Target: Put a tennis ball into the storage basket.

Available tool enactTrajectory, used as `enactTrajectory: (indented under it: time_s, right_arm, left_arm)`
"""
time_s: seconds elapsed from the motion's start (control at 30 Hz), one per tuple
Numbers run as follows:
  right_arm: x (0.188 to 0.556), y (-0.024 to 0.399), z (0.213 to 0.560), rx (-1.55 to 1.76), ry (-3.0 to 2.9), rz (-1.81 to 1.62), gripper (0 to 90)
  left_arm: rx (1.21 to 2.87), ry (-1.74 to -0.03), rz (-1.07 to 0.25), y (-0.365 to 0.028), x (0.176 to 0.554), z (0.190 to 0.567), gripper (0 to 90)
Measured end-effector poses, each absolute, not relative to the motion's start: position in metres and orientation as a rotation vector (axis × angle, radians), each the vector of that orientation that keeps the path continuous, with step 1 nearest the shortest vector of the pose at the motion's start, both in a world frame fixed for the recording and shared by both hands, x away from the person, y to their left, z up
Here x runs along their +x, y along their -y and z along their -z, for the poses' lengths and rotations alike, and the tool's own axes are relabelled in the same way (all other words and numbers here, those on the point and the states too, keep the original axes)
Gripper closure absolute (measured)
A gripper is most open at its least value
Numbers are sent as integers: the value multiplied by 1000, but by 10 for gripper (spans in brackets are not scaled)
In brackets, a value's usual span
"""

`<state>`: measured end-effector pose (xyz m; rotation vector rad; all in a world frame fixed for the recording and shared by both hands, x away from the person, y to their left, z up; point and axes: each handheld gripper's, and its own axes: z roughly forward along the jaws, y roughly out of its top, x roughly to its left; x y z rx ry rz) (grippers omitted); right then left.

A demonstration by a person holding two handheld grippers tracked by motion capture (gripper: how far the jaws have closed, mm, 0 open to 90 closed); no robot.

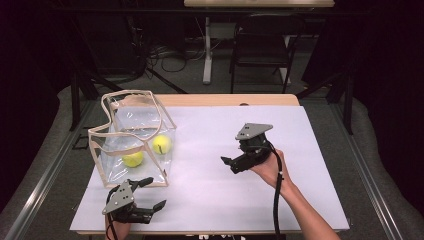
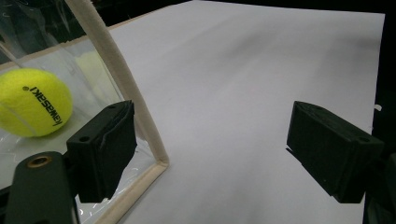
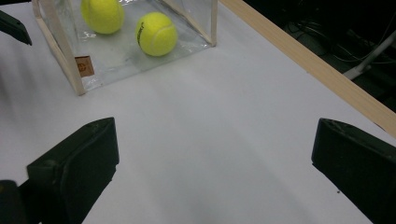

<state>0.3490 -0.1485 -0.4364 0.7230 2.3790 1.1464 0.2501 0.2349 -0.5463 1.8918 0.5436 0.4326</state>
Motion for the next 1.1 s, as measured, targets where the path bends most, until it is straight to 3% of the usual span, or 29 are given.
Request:
enactTrajectory:
  time_s: [1.1]
  right_arm:
    - [304,203,482,826,-2314,-1138,8]
  left_arm:
    - [1895,-546,-434,-235,250,547,158]
